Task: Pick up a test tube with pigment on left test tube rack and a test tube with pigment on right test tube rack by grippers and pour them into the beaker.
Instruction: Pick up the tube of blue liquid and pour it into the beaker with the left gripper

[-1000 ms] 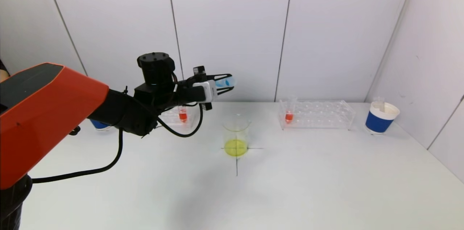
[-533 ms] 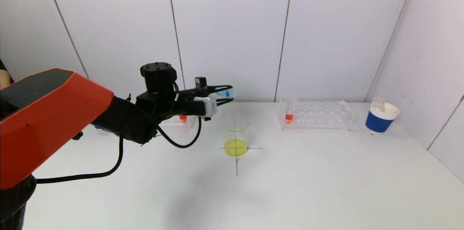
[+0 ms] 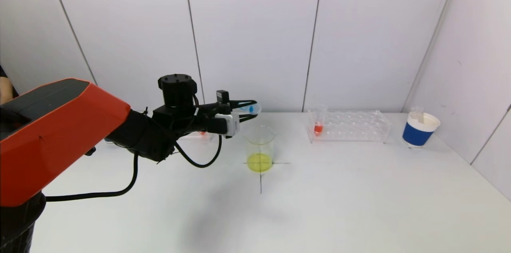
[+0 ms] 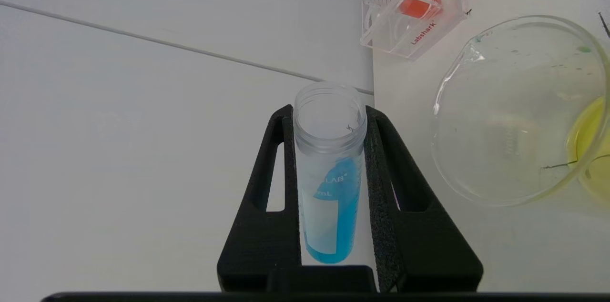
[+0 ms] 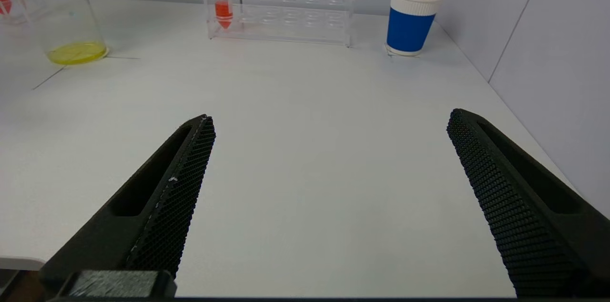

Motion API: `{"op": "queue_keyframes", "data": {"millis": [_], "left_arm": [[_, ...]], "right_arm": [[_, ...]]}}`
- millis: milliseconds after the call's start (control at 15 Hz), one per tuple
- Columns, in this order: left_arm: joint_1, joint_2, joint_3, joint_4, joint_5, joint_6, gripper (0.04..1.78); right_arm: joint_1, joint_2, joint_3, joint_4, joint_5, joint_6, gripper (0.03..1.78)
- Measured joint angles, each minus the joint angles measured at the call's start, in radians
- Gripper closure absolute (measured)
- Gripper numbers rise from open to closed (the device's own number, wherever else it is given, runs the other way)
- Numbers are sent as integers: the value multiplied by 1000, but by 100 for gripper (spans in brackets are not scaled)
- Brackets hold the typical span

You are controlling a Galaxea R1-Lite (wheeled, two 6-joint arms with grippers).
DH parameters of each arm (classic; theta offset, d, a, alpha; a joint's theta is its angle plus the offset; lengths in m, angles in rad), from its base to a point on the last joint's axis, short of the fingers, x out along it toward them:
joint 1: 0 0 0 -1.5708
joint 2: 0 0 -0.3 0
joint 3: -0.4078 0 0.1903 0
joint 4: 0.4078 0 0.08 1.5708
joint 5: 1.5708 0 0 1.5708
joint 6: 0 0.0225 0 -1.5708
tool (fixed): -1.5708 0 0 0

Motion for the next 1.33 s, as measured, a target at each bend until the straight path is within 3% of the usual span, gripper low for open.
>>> {"op": "queue_keyframes", "data": {"millis": [1333], "left_arm": [[10, -2, -6, 61, -18, 207, 139]], "right_arm": [[0, 0, 0, 0, 0, 0, 4]]}}
